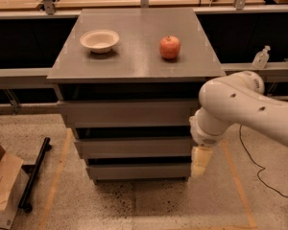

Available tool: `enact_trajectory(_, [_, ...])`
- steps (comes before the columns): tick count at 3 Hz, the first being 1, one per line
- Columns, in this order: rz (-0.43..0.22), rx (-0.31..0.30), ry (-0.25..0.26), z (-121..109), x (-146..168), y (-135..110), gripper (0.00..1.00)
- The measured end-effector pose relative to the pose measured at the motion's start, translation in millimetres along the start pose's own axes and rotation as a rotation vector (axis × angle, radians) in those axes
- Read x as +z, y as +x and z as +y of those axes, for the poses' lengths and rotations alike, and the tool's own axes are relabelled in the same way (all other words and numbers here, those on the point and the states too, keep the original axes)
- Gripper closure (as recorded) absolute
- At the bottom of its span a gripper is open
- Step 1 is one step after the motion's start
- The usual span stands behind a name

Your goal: Open bottom drawer

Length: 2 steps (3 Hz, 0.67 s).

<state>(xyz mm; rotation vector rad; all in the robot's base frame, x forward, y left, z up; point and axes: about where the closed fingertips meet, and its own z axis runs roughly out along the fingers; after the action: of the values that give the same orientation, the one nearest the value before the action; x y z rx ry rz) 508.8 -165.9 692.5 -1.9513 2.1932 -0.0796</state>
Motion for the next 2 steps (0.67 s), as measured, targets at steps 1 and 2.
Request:
enact_trajectory(1, [0.022, -0.038, 0.009, -4.0, 52.9, -5.2, 0.00])
enact_trajectory(2, [-0.001, -0.011, -0.012, -10.3, 103.5, -2.7, 0.00])
